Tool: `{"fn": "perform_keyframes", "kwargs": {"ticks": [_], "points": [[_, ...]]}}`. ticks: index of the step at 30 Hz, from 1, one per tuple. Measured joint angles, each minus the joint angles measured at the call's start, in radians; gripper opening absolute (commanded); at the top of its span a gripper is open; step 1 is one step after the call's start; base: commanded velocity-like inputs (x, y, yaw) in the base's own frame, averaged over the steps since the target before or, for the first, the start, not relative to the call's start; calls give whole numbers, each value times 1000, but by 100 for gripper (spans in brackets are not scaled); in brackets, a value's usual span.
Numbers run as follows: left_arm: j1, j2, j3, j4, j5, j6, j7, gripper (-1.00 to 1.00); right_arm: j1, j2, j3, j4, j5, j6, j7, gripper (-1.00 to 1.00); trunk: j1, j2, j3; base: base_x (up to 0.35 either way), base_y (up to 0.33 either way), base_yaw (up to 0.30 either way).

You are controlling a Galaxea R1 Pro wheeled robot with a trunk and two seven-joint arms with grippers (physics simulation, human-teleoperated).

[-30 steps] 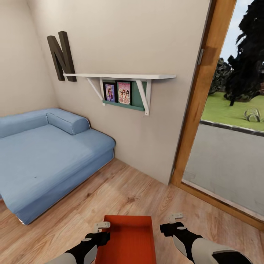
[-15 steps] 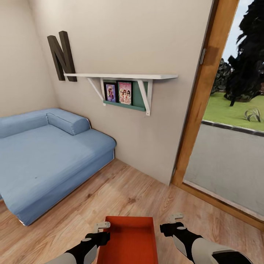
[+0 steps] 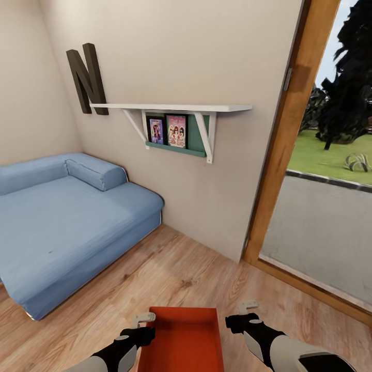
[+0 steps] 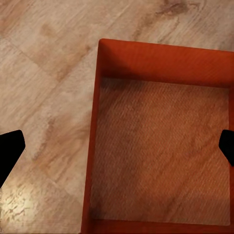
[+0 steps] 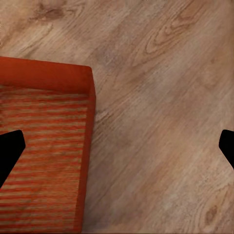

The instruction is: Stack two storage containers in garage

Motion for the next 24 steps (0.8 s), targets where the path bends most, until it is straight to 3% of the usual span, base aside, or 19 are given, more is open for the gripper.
{"fn": "perform_keyframes", "kwargs": {"ticks": [7, 24], "points": [[0, 0, 0, 0, 0, 0, 0, 100, 0, 0, 0, 0, 0, 0, 0, 100, 0, 0, 0, 135, 81, 0], [0, 0, 0, 0, 0, 0, 0, 100, 0, 0, 0, 0, 0, 0, 0, 100, 0, 0, 0, 9, 5, -14]]}}
